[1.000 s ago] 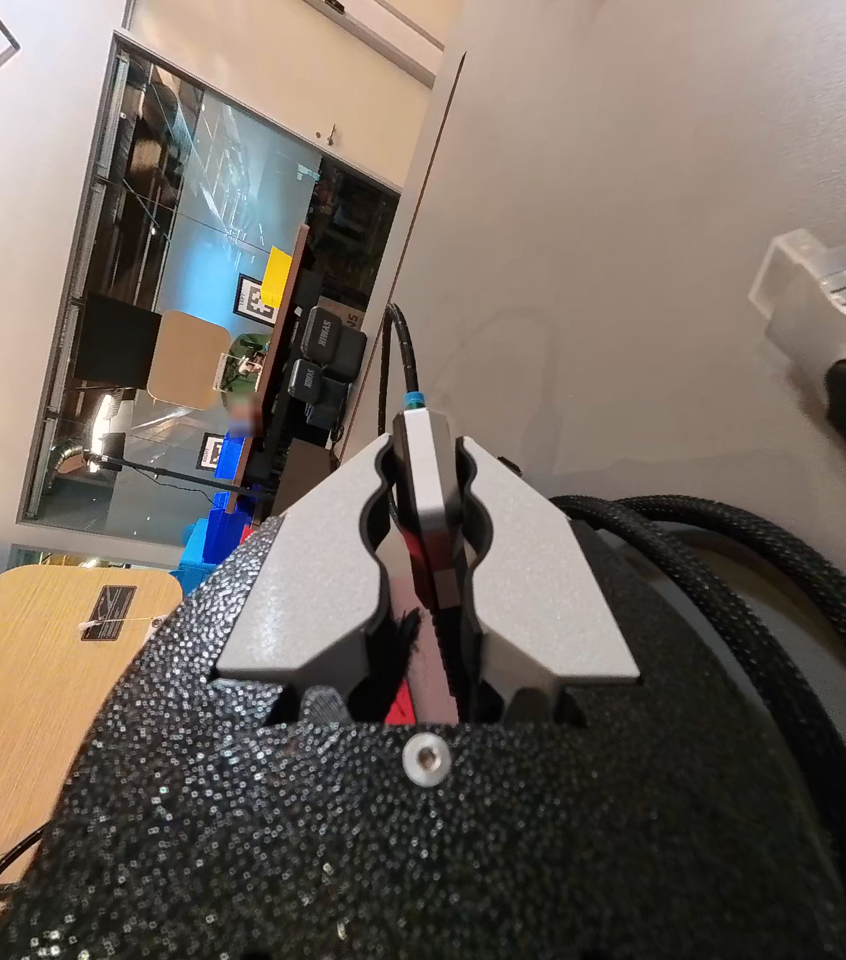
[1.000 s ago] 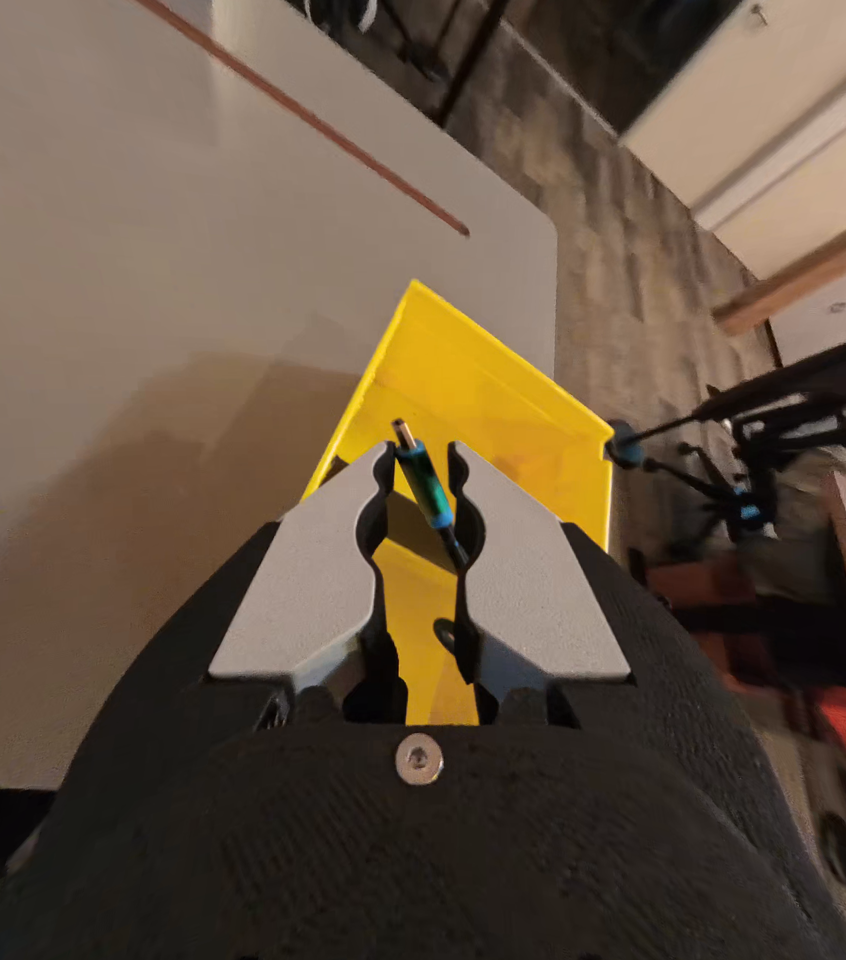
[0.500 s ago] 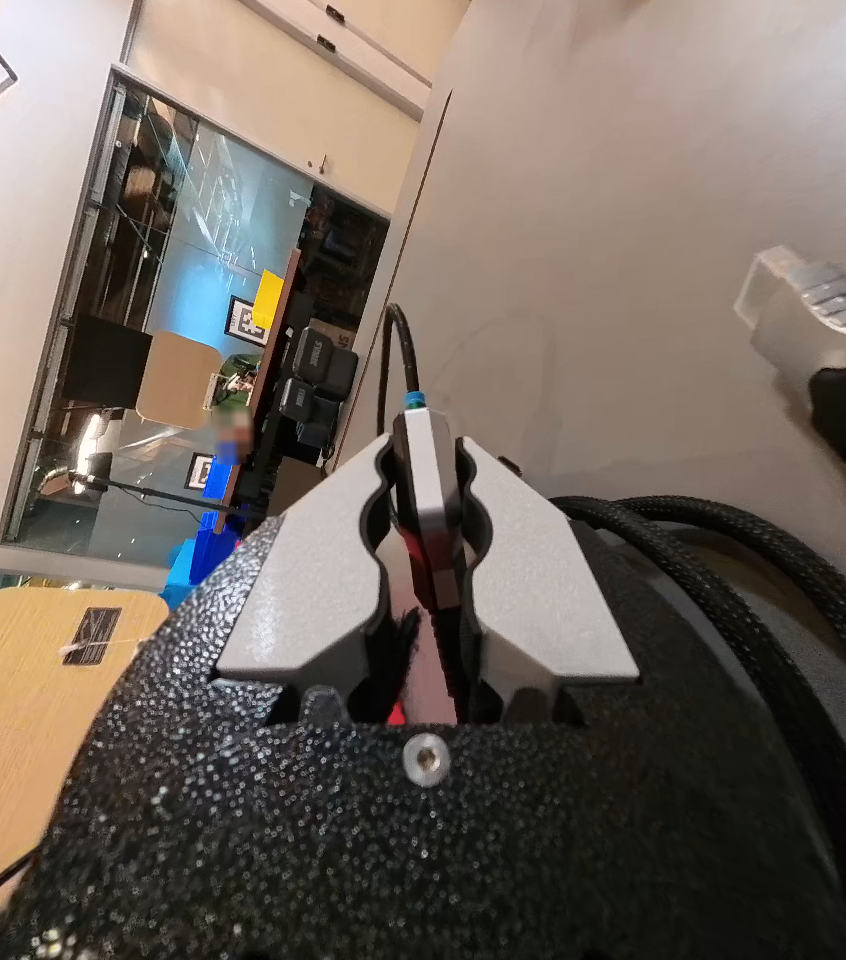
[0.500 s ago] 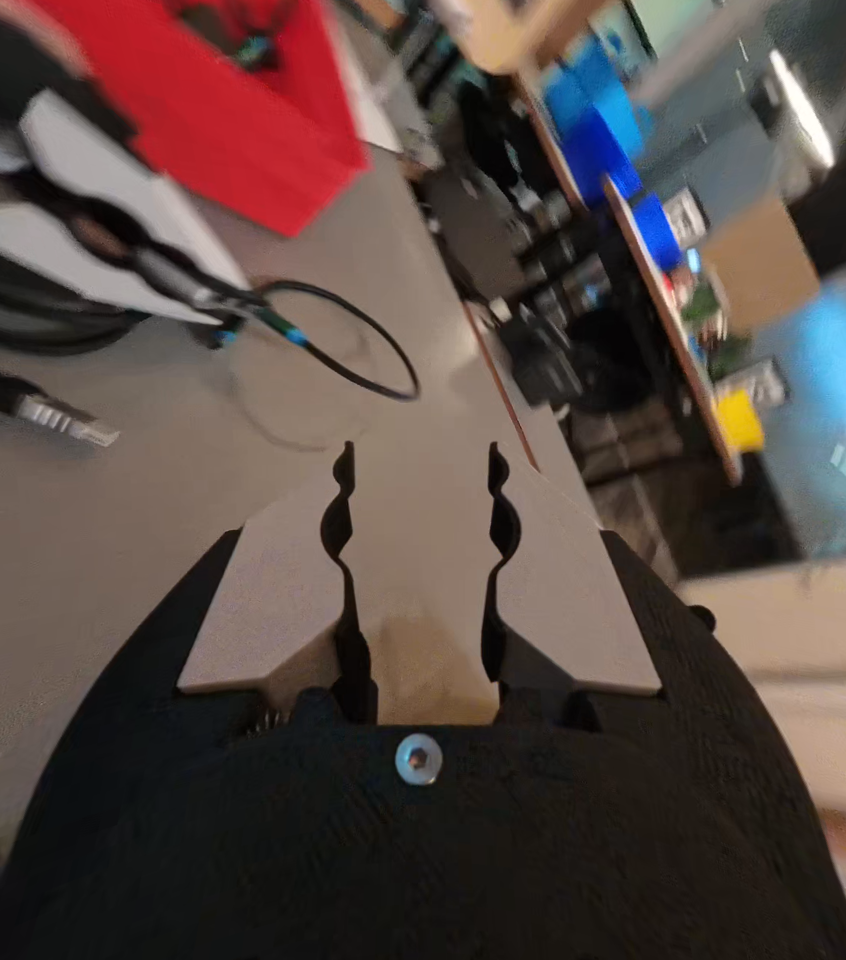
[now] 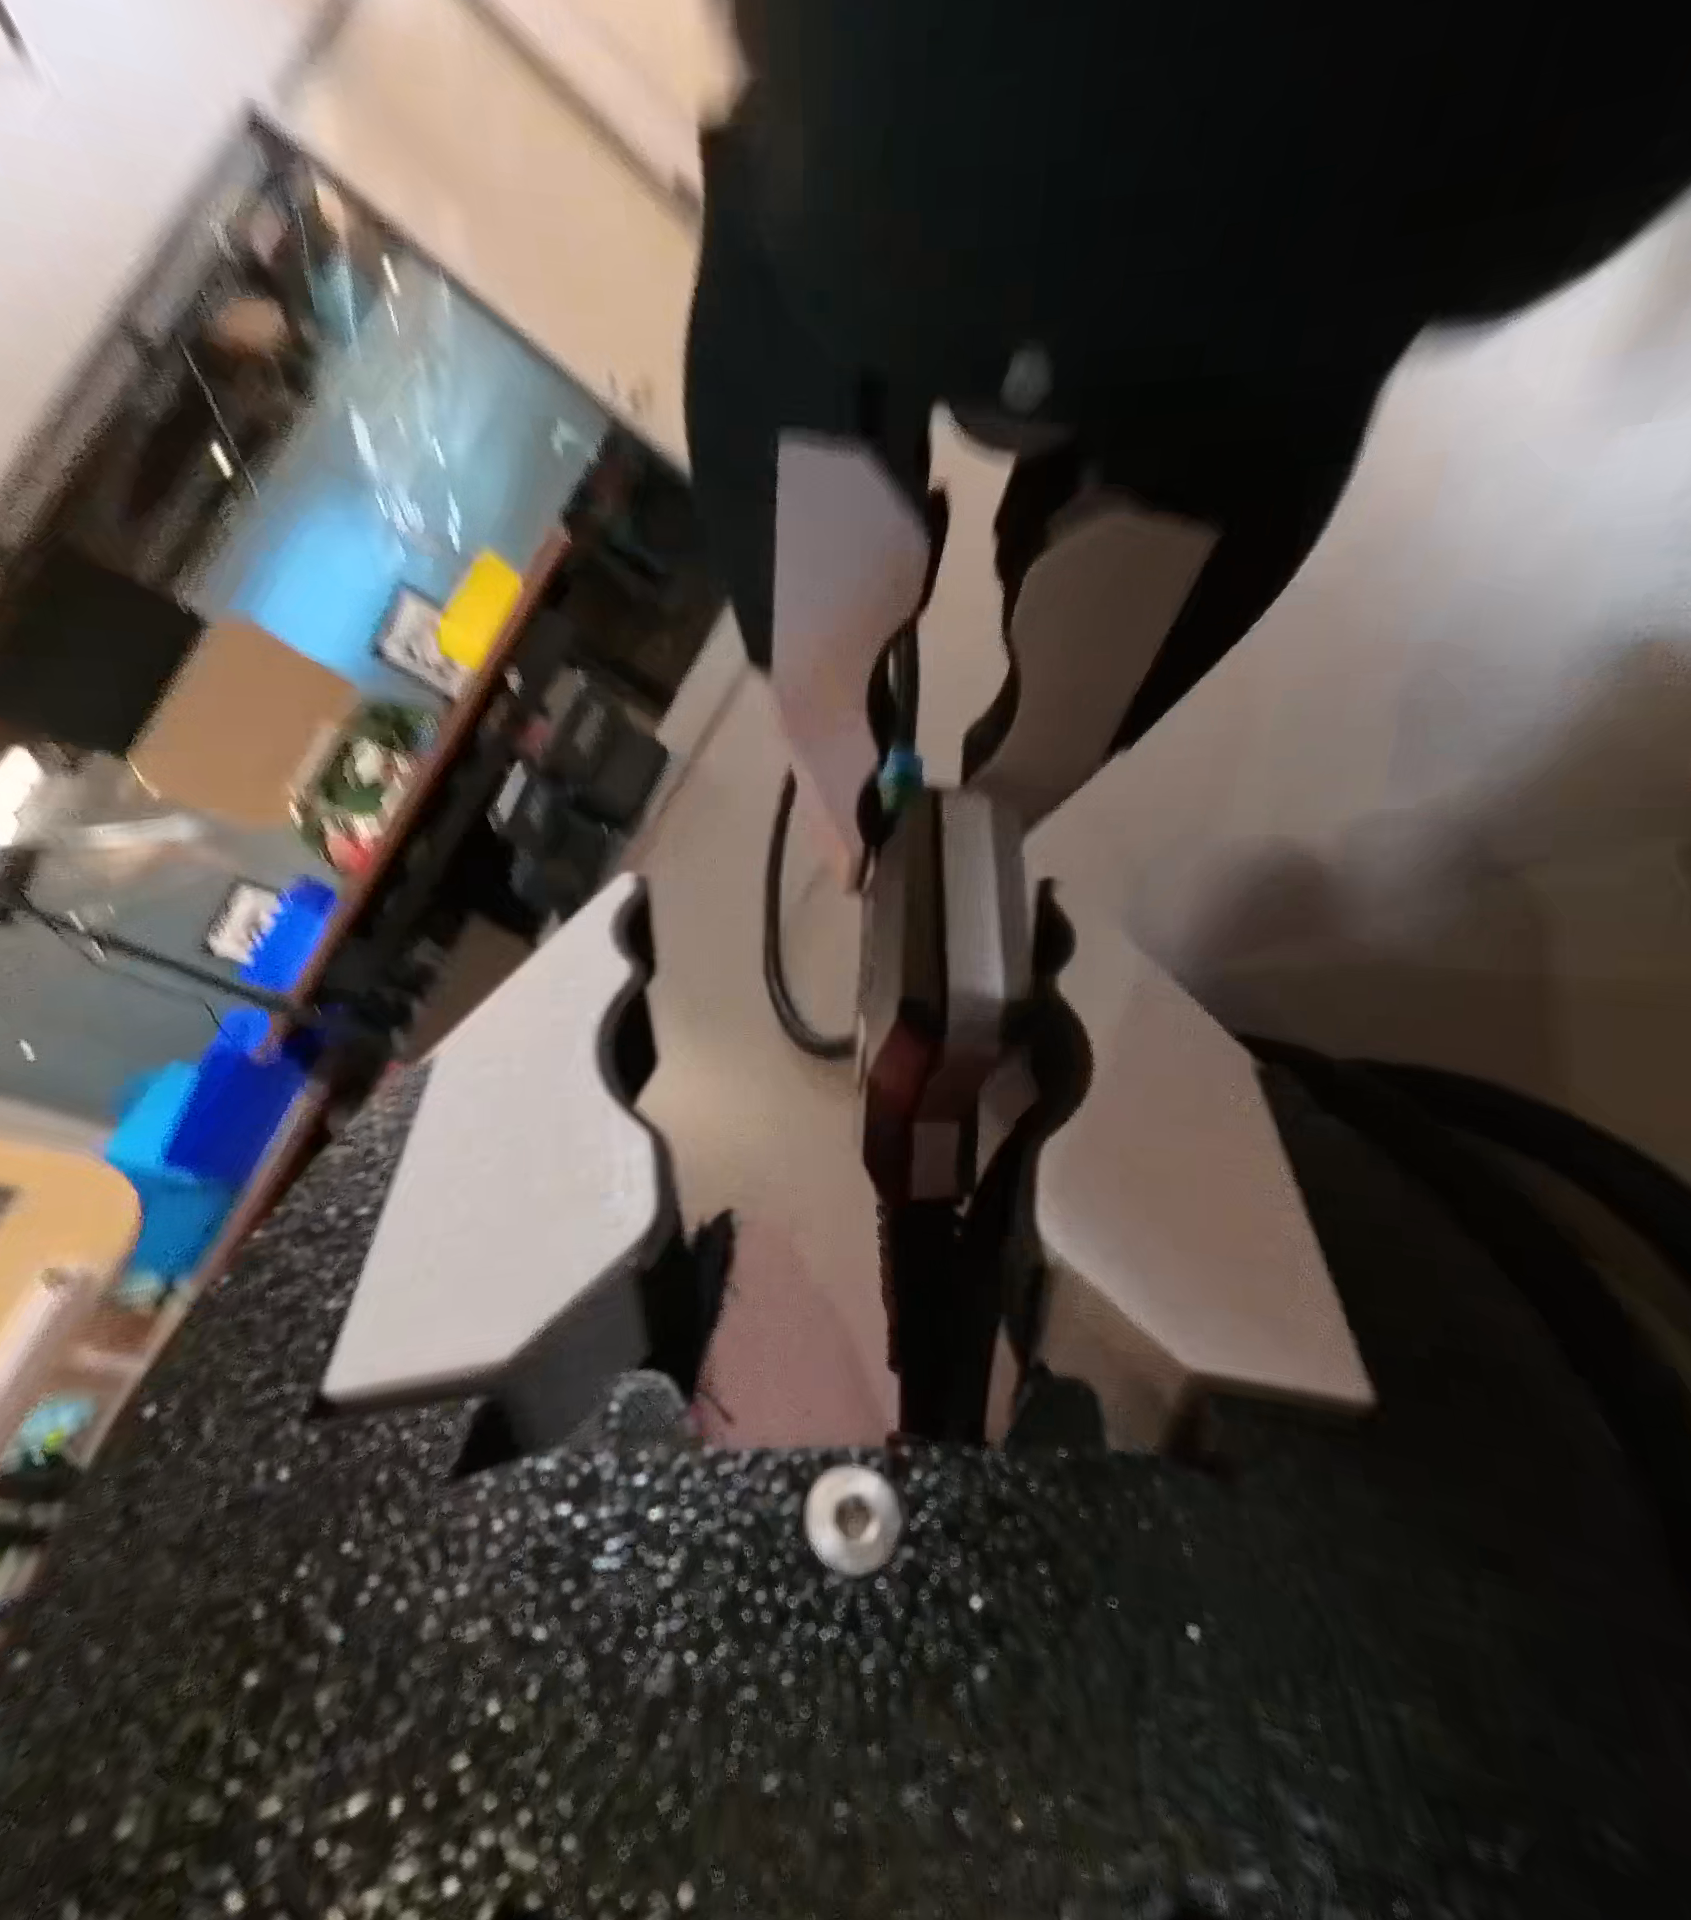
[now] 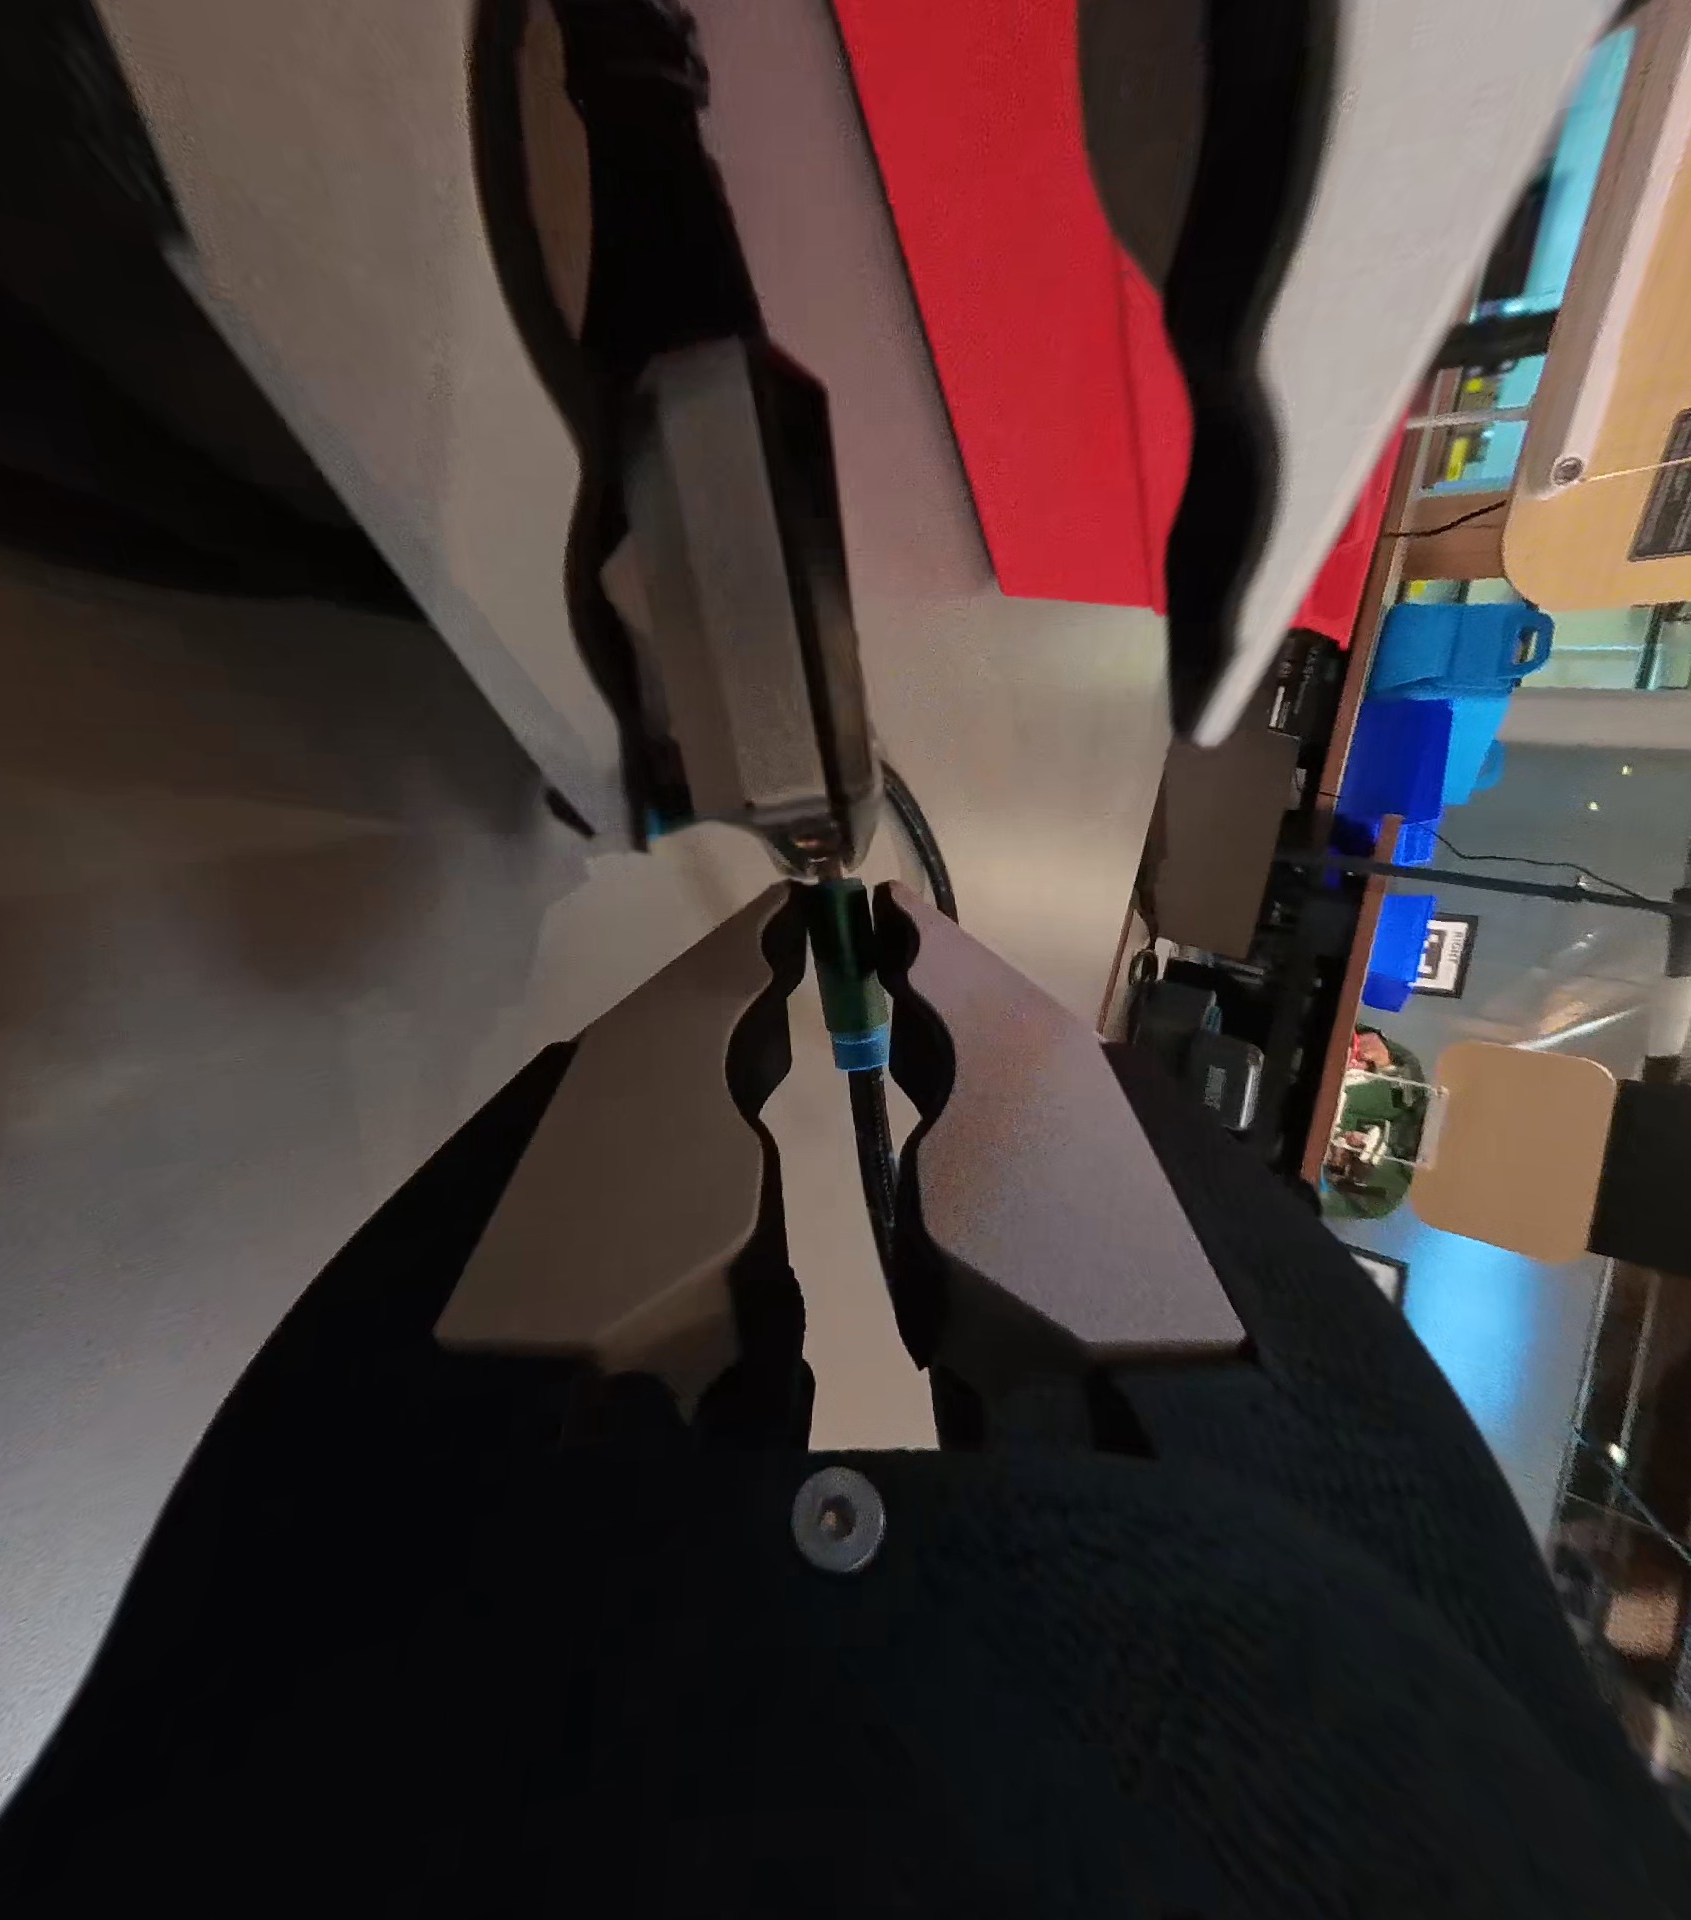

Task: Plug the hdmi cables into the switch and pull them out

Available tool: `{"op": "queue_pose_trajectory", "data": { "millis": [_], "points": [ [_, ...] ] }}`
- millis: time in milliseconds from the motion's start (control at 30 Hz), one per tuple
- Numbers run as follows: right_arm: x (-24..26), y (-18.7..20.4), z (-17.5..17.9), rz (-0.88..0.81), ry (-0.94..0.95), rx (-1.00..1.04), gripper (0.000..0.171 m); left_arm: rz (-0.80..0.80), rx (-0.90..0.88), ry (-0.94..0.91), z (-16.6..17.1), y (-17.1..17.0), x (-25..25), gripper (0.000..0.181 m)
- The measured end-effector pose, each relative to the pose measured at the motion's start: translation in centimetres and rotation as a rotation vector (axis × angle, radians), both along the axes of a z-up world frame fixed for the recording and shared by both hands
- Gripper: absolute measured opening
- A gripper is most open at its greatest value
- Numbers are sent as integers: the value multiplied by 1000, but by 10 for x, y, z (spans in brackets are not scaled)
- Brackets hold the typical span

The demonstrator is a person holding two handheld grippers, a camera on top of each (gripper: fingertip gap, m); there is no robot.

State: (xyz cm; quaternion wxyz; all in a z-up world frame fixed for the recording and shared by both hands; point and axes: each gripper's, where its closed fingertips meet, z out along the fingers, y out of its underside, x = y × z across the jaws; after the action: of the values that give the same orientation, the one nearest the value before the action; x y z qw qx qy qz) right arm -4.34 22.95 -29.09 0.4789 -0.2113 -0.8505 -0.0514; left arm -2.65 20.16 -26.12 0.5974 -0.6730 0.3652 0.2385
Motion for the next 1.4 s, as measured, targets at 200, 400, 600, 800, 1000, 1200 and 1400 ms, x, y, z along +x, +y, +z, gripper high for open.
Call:
{"op": "queue_pose_trajectory", "data": {
  "millis": [200, 400, 600, 800, 1000, 1200, 1400],
  "points": [
    [12, -6, 2, -19, -25, -15, 10, -1, -139, 99, -28, 6, -1, 30],
    [23, -10, 5, 37, -51, 75, 10, 35, -105, 166, -25, 5, 2, 20],
    [27, -5, 22, -15, 23, 192, 10, 73, -9, 191, -9, 8, 5, 22],
    [40, -12, 27, 17, 12, 170, 10, 0, 34, 200, -4, 3, 18, 21],
    [50, -19, 45, 18, 7, 110, 10, -33, 116, 161, 13, -1, 26, 21],
    [48, -16, 55, -68, 29, 360, 11, -22, 155, 165, 20, -2, 23, 20],
    [59, -27, 61, -14, -3, 206, 11, -97, 197, 145, 27, -9, 35, 19]
  ]
}}
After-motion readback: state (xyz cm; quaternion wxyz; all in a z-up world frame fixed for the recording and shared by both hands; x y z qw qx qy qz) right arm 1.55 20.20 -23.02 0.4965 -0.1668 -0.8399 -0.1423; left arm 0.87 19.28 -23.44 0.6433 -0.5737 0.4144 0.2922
